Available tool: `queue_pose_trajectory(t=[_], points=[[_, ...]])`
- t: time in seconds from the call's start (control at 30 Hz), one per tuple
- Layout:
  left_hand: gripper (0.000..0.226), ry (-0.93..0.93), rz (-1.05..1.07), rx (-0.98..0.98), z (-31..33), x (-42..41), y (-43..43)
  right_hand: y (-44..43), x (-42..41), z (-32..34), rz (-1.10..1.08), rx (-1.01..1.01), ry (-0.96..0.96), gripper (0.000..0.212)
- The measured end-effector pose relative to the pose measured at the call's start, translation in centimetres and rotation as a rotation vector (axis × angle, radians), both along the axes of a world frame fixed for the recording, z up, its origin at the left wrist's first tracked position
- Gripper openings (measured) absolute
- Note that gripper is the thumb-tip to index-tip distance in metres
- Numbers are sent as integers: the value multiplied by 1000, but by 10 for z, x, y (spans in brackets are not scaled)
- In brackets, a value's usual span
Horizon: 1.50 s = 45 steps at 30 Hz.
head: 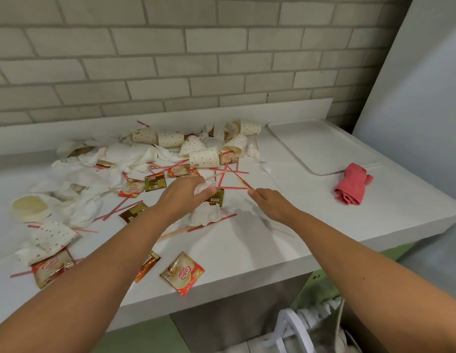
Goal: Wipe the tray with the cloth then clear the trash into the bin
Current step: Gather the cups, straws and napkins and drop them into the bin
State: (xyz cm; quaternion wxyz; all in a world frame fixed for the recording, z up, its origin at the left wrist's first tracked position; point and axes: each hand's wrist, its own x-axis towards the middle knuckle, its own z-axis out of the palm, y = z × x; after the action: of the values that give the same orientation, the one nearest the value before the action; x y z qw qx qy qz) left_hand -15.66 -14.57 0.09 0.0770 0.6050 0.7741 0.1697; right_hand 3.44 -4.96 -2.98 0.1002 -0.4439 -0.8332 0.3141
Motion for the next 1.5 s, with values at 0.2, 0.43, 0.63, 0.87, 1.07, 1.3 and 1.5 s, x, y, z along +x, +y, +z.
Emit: queue_pose_trajectory(t=[0.2,0.43,0.63,0.87,1.07,1.3,1.5], points=[[72,-5,-111,-390,-8,-9,-45,-7,-18,-9,17,-21,-25,36],[90,6,-129,-626,-35,-9,-72,-12,-26,-15,61,7,-53,34],[86,40,-85,-688,-36,-4,-67,-14,-12,-14,54,10,-59,35],[70,47,-109,-728,-37,6,-62,-11,18,-15,45,-28,-83,35],[59,-30,-85,-572,-39,53,-38,-9,59,-14,13,-118,-86,31],[45,-252,-150,-426,-42,137,-4,-5,134,-22,-117,-318,-92,23],[32,-368,-434,-443,-63,218,3,-17,220,-31,-173,-532,-116,23]])
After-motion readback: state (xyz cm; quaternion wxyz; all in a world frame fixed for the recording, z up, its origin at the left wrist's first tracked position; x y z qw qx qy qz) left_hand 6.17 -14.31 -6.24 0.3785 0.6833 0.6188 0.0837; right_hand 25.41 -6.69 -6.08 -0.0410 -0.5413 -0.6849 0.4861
